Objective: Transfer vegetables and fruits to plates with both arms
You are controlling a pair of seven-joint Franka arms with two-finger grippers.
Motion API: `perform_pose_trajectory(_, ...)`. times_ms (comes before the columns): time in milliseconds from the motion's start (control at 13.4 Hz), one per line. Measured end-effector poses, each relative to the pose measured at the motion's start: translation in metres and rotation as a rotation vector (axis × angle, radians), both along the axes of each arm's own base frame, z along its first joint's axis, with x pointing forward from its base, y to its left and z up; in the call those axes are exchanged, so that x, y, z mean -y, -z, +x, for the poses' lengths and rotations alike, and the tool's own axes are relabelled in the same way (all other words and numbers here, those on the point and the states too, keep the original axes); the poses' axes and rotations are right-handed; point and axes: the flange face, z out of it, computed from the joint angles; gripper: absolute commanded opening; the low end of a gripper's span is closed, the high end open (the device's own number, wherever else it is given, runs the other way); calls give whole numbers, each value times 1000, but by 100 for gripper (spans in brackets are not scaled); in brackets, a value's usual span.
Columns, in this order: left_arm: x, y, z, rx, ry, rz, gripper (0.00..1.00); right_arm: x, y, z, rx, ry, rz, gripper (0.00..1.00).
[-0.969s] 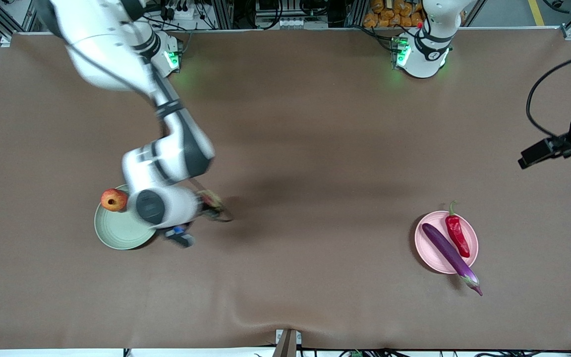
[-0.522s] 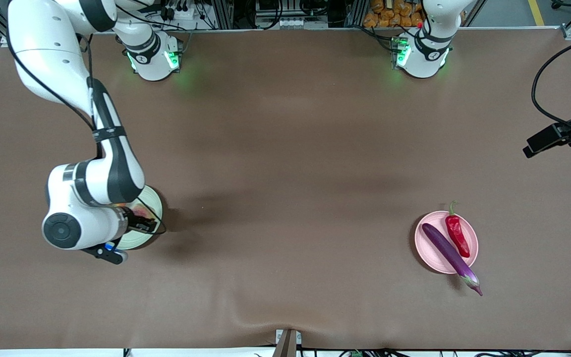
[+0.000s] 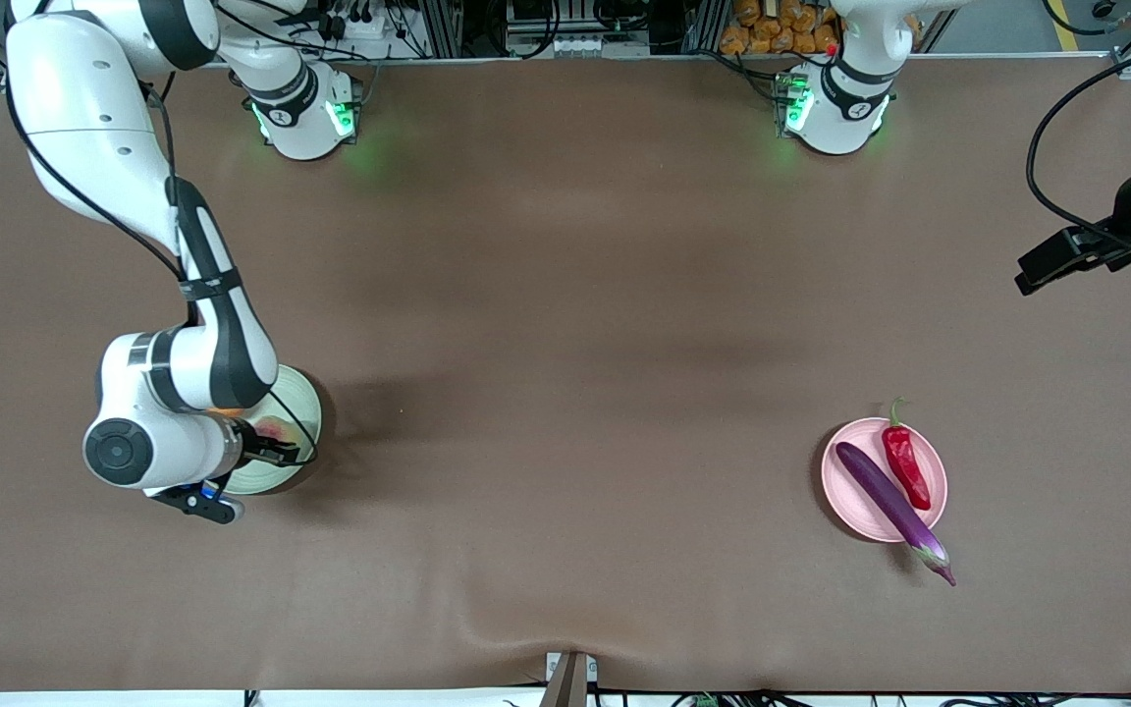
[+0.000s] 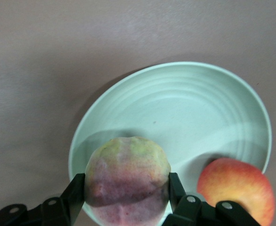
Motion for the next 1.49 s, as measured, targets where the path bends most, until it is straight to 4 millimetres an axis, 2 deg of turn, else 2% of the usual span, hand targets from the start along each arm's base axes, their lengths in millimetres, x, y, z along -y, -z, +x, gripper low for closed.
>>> perform_pose_trajectory(149, -2, 1, -5, -5, 13, 7, 100, 22, 2, 0, -5, 18, 12, 100)
perform_pose_trajectory(224, -2, 1, -10, -1, 16, 8, 100, 26, 1, 1, -4, 32, 30, 100)
perform_pose_trajectory(373, -1, 1, -21, 13, 21, 9, 100, 15, -8, 5, 8, 70, 105, 100)
perform_pose_trajectory(447, 0, 1, -25, 15, 23, 9, 100, 9, -22, 9, 20, 84, 142, 100)
perform_pose_trajectory(671, 1, 1, -27, 16, 26, 9, 100, 2, -86, 27, 87, 76, 174, 100)
perform_pose_trajectory(820, 1, -1, -26, 30, 26, 8, 100, 1, -121, 32, 107, 50, 180, 100)
perform_pose_trajectory(895, 1, -6, -25, 44, 25, 7, 100, 0, -144, 34, 105, 28, 185, 100)
perform_pose_trajectory(1044, 0, -14, -26, 61, 23, 6, 100, 0, -208, 29, 118, 3, 189, 100)
perform_pose_trajectory(1268, -1, -16, -26, 65, 24, 6, 100, 3, -307, -5, 143, -39, 107, 100)
perform_pose_trajectory(1491, -2, -15, -28, 44, 82, 8, 100, -13, -388, -48, 198, -84, 54, 100)
